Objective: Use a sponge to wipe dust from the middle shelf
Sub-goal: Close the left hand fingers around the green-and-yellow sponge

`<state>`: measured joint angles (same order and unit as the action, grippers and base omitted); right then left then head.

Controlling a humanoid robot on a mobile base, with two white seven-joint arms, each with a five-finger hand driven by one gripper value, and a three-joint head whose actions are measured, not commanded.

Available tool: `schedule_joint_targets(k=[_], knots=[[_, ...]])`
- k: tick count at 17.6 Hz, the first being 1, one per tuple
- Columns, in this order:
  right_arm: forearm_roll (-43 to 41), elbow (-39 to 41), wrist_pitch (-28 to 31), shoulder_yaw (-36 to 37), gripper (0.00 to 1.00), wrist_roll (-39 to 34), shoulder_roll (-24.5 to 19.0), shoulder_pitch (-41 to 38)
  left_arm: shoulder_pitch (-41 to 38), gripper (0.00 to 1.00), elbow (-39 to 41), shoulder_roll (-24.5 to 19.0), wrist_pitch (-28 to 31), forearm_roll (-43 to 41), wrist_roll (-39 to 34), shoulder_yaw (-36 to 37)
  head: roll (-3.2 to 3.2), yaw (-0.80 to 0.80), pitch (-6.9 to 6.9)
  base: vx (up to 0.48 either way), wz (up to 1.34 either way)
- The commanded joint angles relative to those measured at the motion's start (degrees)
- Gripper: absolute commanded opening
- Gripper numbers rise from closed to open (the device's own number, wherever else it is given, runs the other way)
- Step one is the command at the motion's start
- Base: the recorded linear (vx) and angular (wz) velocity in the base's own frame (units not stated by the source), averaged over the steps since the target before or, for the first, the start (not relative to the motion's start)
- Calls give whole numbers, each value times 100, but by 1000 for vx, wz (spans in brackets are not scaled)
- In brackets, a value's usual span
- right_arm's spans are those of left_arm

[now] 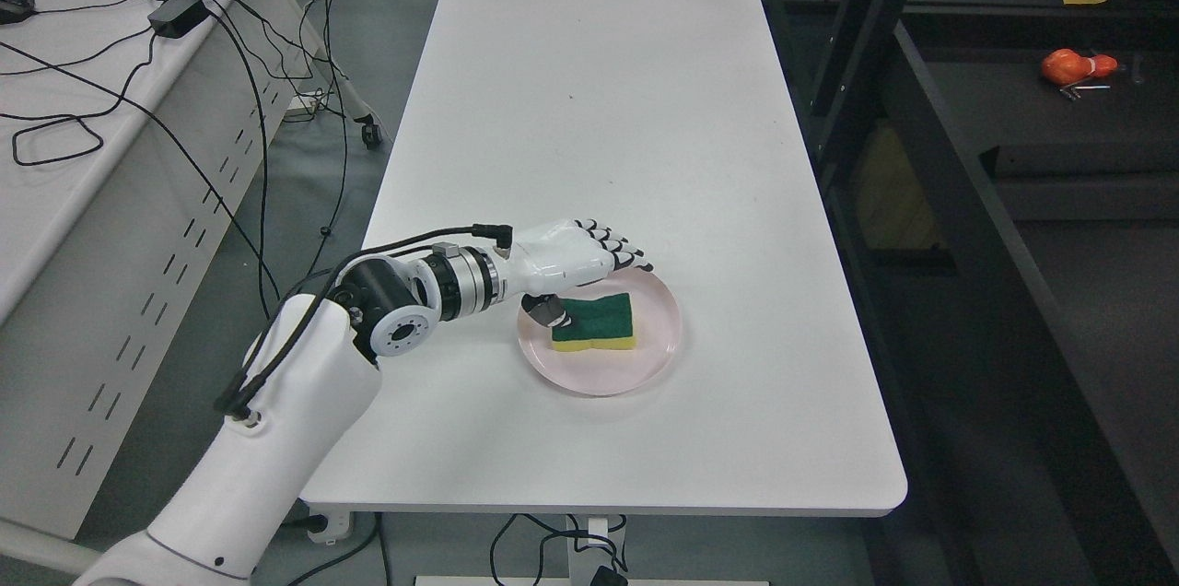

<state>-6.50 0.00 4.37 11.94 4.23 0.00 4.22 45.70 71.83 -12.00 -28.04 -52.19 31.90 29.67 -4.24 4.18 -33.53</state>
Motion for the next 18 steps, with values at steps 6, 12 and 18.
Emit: schedule_joint_targets(k=[6, 12, 18], knots=[[0, 100, 2, 2, 100, -1, 100, 0, 326, 90, 401, -171, -166, -239, 483, 143, 0, 0, 0, 0, 0], [0, 100, 2, 2, 100, -1, 100, 0, 308, 90, 410, -232, -360, -248, 746, 548, 0, 0, 0, 0, 0], [0, 100, 2, 2, 100, -1, 100, 0, 300, 89, 525, -531, -368, -292, 896, 592, 0, 0, 0, 0, 0]])
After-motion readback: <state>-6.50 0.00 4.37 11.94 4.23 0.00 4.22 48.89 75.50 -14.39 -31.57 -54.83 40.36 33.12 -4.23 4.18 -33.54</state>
